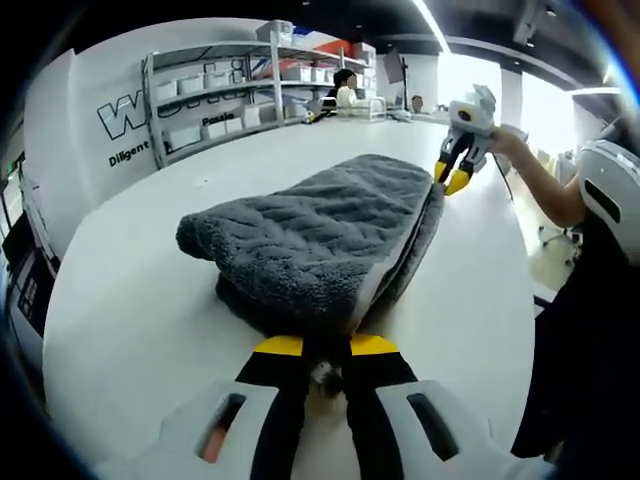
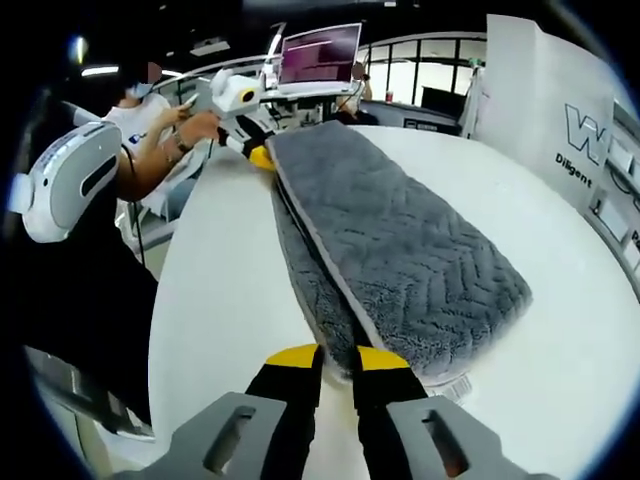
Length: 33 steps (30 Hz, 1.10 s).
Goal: Open the folded towel by lifting each exposed corner and separating the folded layers until the towel lies flat within the target outline without major curled edges
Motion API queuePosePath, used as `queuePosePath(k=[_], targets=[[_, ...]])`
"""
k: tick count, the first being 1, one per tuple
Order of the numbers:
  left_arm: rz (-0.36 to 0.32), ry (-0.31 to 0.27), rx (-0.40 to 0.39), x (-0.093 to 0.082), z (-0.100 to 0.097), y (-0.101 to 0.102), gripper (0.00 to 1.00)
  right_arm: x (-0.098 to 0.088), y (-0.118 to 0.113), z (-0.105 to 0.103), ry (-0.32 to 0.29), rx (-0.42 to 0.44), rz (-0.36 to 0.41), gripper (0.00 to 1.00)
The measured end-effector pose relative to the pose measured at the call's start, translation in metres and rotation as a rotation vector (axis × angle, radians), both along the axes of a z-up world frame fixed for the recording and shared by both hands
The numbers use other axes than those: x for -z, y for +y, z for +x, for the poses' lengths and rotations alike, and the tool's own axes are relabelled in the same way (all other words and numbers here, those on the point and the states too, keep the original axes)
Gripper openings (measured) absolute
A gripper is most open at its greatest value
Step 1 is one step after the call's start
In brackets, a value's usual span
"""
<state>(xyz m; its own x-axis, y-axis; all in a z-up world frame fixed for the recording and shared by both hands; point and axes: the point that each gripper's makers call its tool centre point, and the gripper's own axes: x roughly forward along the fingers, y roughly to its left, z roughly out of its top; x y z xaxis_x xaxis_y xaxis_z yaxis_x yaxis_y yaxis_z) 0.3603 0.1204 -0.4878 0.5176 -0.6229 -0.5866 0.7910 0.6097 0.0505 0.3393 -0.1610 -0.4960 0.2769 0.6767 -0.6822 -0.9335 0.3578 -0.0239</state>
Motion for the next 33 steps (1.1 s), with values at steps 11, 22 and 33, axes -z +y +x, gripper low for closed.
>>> queuePosePath(k=[11, 22, 33], targets=[[0.02, -0.023, 0.005, -0.008, -0.009, 0.007, 0.35, -0.031, -0.004, -0.007, -0.012, 0.023, 0.128, 0.29], [0.053, -0.189, -0.015, -0.049, -0.008, 0.016, 0.39, -0.055, -0.024, 0.005, -0.191, 0.051, 0.096, 0.33], [0.092, -0.184, 0.083, -0.033, -0.003, -0.001, 0.33, -0.034, -0.016, 0.017, -0.299, -0.054, -0.024, 0.26]])
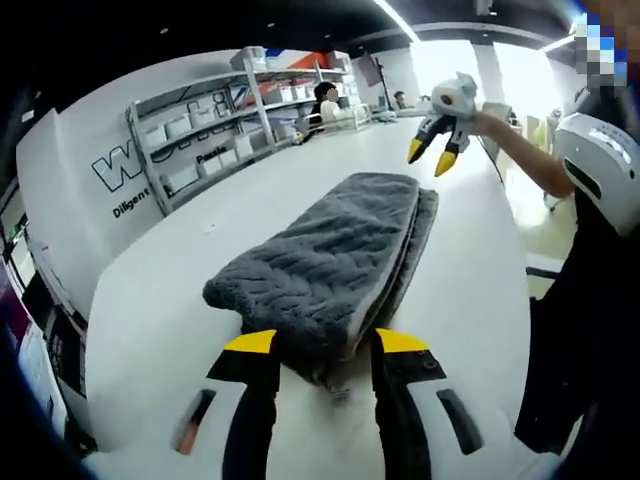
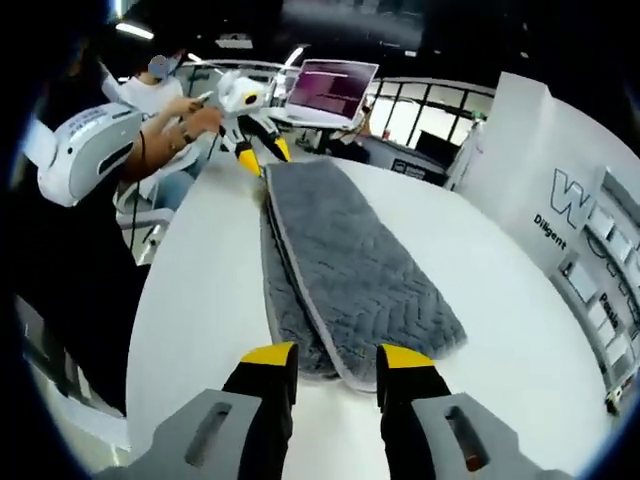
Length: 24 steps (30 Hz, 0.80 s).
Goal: Open the folded towel by lifting each exposed corner and separating the folded layers until the towel lies flat within the target outline without major curled edges
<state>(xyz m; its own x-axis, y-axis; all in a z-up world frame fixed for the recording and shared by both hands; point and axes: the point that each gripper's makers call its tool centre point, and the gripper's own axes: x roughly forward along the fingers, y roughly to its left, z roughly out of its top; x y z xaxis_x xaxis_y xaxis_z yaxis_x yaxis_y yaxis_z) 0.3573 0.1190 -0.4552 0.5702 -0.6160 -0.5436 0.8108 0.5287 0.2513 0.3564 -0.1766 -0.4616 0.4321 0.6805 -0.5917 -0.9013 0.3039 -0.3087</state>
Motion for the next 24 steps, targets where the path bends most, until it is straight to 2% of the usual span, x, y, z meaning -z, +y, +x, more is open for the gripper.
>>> queuePosePath(k=[3, 7, 12, 17, 24], targets=[[0.005, -0.002, -0.008, 0.002, 0.004, 0.001, 0.29, 0.007, -0.001, 0.006, -0.022, -0.005, -0.035, 0.22], [-0.004, 0.0, -0.009, 0.001, 0.005, 0.001, 0.27, 0.018, -0.002, 0.01, -0.021, -0.019, -0.076, 0.09], [0.018, -0.006, -0.008, 0.004, 0.005, 0.002, 0.22, 0.025, -0.002, 0.012, -0.014, -0.02, -0.087, 0.07], [0.01, 0.006, -0.019, 0.005, 0.006, 0.002, 0.13, 0.02, -0.002, 0.011, -0.019, -0.028, -0.078, 0.02], [-0.005, 0.022, -0.033, 0.0, 0.008, 0.002, 0.09, 0.007, -0.004, 0.013, -0.048, -0.007, -0.046, 0.01]])
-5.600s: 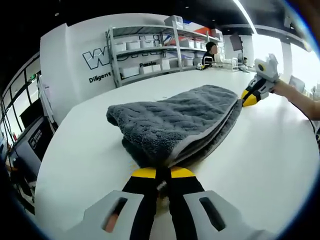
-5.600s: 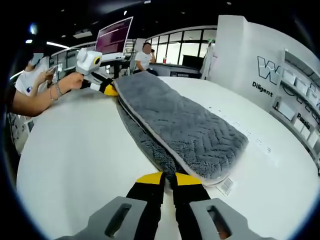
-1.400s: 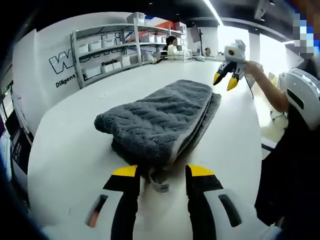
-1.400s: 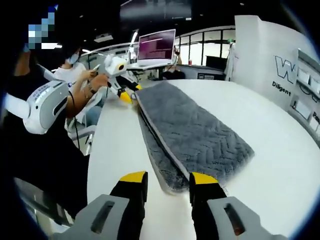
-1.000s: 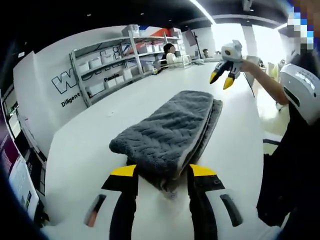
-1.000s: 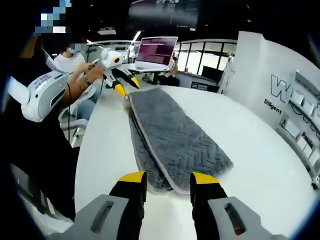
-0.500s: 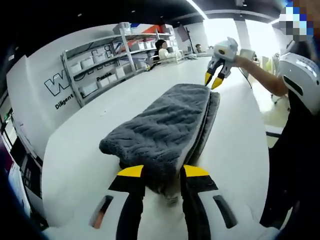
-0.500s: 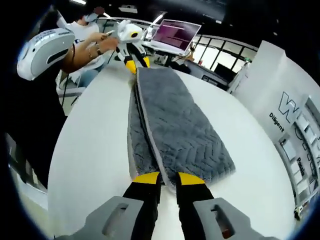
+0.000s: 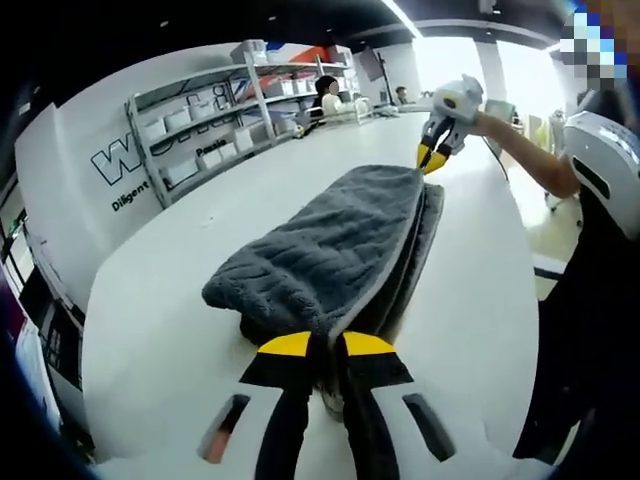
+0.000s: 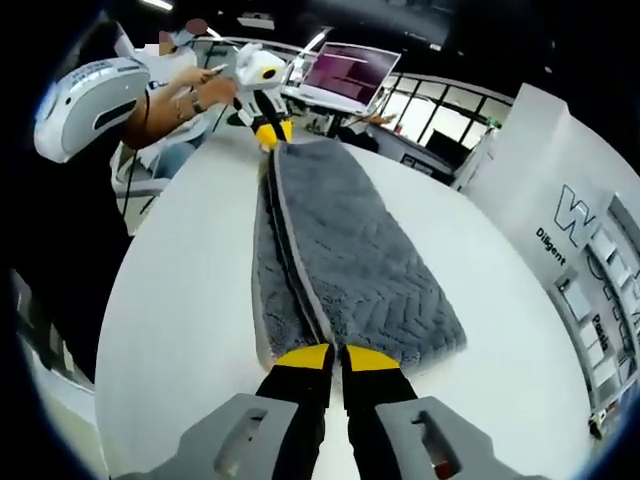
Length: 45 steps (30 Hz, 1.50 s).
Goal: Open the folded towel by lifting each exposed corner and separating the folded layers until the towel lies flat within the target outline without major curled edges
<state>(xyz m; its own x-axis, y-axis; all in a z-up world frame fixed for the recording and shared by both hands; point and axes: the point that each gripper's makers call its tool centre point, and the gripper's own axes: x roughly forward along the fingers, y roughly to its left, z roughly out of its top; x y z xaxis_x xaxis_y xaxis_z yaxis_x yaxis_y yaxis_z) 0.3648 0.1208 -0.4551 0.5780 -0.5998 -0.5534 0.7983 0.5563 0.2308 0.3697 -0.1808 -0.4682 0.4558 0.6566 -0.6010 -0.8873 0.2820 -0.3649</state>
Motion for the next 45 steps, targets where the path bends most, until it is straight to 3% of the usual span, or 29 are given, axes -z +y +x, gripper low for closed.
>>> queuePosePath(k=[12, 17, 22, 37, 45], targets=[[-0.073, -0.031, -0.038, -0.038, 0.015, -0.001, 0.08, -0.039, 0.004, 0.021, -0.164, 0.046, -0.032, 0.01], [-0.14, -0.044, -0.047, -0.059, 0.027, -0.005, 0.08, -0.048, 0.003, 0.031, -0.193, 0.065, -0.043, 0.01], [-0.178, -0.04, -0.059, -0.068, 0.042, -0.008, 0.08, -0.058, 0.002, 0.044, -0.204, 0.092, -0.033, 0.01], [-0.154, -0.018, -0.049, -0.057, 0.039, -0.01, 0.08, -0.017, 0.0, 0.013, -0.086, -0.013, -0.095, 0.01], [-0.151, -0.005, -0.046, -0.05, 0.036, -0.013, 0.08, 0.0, 0.002, 0.0, -0.052, -0.058, -0.141, 0.01]])
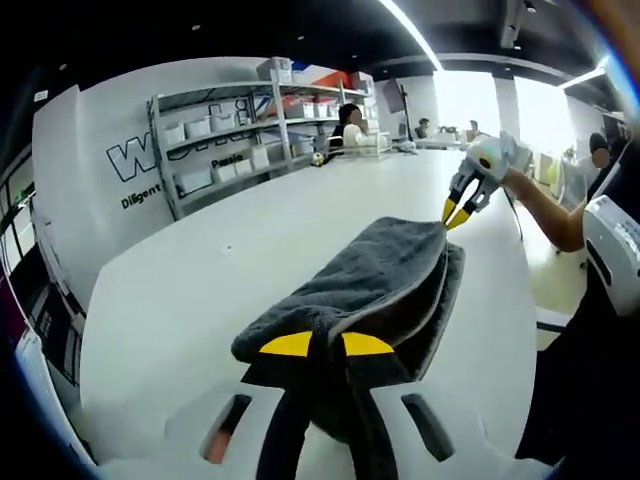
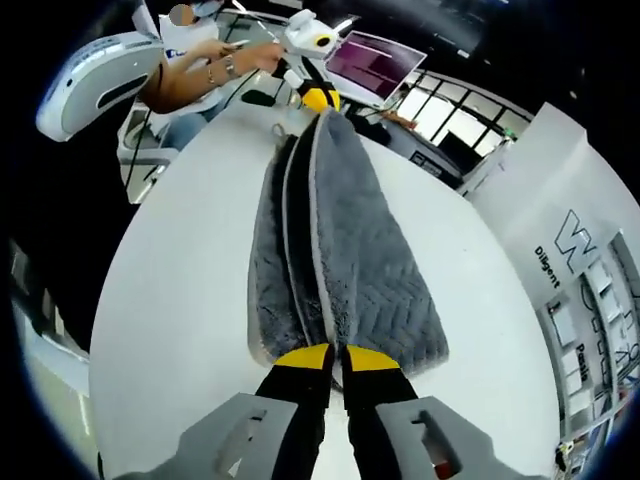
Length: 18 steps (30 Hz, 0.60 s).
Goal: Open the folded towel by lifting each exposed corner and separating the folded layers until the towel lies flat within the target outline without major curled edges
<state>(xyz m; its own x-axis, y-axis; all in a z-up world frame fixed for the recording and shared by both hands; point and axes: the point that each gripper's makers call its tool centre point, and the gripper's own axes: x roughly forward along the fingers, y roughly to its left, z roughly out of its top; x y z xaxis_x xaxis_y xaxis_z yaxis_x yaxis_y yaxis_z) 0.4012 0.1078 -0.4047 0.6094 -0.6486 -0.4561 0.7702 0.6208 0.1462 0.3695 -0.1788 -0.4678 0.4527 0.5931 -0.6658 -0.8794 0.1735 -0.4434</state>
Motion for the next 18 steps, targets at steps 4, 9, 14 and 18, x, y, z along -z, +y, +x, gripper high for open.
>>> queuePosePath(k=[4, 9, 14, 18], targets=[[0.008, 0.016, 0.003, 0.008, -0.002, -0.001, 0.08, 0.005, -0.001, -0.002, 0.001, -0.009, -0.015, 0.02], [0.001, 0.022, -0.001, 0.009, -0.002, 0.001, 0.08, 0.012, -0.001, -0.004, 0.003, -0.021, -0.048, 0.04], [-0.019, 0.029, -0.003, 0.008, -0.001, 0.002, 0.08, 0.021, -0.002, -0.001, -0.014, -0.02, -0.099, 0.08], [-0.025, 0.031, -0.003, 0.007, 0.0, 0.001, 0.08, 0.024, -0.001, 0.0, -0.034, -0.035, -0.126, 0.09]])
